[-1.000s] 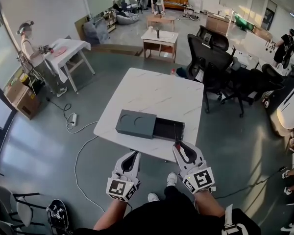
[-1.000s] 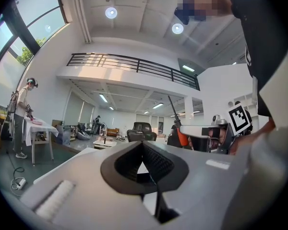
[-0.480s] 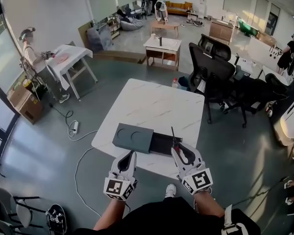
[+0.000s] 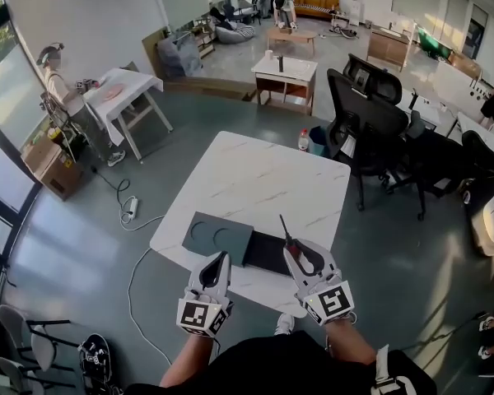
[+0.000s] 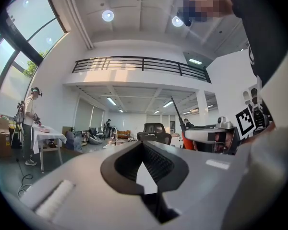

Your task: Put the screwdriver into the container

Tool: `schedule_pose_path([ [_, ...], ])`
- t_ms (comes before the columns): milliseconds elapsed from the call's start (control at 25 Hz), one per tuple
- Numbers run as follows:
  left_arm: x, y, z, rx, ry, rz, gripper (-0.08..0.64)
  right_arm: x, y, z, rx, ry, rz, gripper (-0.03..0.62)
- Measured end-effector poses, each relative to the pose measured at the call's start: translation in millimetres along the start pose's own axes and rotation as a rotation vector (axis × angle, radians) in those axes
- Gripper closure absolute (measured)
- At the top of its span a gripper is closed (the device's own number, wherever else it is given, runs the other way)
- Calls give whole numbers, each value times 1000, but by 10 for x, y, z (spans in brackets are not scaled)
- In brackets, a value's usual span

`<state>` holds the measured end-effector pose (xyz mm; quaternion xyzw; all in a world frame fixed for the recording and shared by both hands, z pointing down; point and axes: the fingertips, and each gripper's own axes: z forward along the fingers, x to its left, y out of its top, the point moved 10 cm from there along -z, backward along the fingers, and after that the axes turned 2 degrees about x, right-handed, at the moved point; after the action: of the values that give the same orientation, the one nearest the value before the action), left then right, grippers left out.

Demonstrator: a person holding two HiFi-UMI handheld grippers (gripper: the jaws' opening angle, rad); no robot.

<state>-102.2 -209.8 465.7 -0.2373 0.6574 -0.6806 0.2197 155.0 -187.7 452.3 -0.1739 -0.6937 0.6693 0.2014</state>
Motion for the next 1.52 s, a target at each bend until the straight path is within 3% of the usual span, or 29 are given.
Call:
schedule_pose_path([
  [160,-56,-23,100,11,23,-4,551,-227,-241,47,24,-2,118,497],
  [320,-8,14,132,2,28,-7,551,-297,-360,86,27,6,146,497],
  [680,329,-139,326,27,-15,2,551,-293,-605,348,93,-22,97,497],
  [1120,566,-252,468,41,-61,-46,551,-352,-1314,498,441,30,-25,497],
  [1520,640,-313,427,25,-63,-88,551,-266,-1788,674,797,240,-306,498],
])
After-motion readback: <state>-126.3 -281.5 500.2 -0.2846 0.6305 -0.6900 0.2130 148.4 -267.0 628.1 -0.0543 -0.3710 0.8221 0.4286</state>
